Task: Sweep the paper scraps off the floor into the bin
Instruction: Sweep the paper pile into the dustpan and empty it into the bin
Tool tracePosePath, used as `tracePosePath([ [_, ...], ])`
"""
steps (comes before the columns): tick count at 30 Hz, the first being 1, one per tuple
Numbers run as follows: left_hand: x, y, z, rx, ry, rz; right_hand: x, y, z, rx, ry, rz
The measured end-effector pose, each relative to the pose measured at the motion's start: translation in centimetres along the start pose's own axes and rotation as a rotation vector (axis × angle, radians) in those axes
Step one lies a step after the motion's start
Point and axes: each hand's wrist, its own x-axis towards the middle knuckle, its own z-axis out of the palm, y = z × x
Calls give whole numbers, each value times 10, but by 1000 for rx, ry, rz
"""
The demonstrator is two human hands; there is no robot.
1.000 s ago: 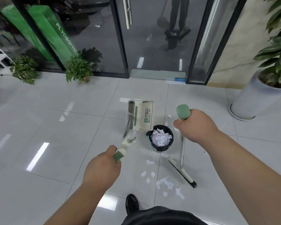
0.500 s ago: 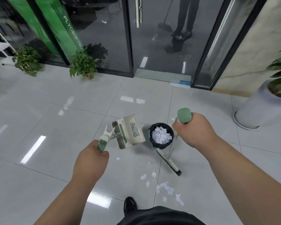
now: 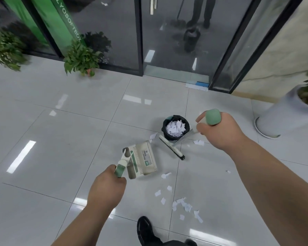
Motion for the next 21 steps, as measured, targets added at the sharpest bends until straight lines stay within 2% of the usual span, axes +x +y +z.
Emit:
tracePosePath([
  [8,4,29,22,25,-110,48,-2,21,-39,71,76,77],
  [13,-5,65,49,18,-164,72,1,58,-72,-23,70,101],
  [21,-19,139,120,81,-120,22,54,137,-144,-134,60,58],
])
